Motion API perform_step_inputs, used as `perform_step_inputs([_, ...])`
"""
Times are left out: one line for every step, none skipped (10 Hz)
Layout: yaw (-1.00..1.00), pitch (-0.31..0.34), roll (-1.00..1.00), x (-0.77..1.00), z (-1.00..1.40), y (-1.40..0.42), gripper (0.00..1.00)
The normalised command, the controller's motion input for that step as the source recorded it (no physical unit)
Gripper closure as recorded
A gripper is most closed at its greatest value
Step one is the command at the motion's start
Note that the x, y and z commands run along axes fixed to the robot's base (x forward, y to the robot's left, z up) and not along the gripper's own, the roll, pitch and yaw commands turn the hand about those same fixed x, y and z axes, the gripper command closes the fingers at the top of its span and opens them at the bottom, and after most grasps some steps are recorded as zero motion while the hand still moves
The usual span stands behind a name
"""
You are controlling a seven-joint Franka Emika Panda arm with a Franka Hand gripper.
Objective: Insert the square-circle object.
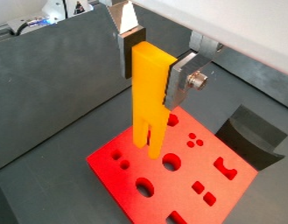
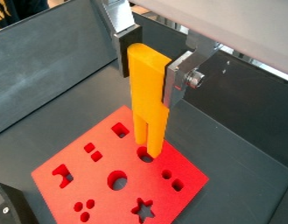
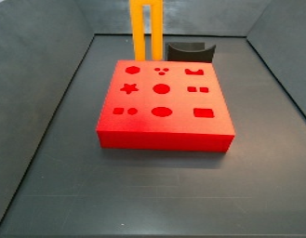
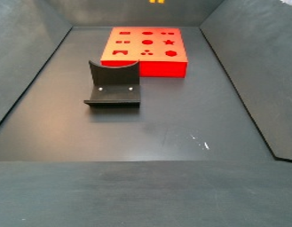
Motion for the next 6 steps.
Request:
perform_step_inputs([-0.20,0.203,0.13,0.00,-0.40,0.00,1.00])
perform_step_inputs([-0.20,0.284,0.07,0.00,-0.50,-0.07,1.00])
perform_step_inputs([-0.21,0.257,0.04,0.00,-0.58,-0.14,1.00])
perform_step_inputs([-0.22,0.104,0.00,0.00,-0.41,-0.19,1.00])
perform_step_inputs([-0.23,0.019,0.08,-0.03,-0.38,-0.06,1.00])
perform_step_inputs([-0.20,0.027,0.05,-0.03,-0.37,-0.01,1.00])
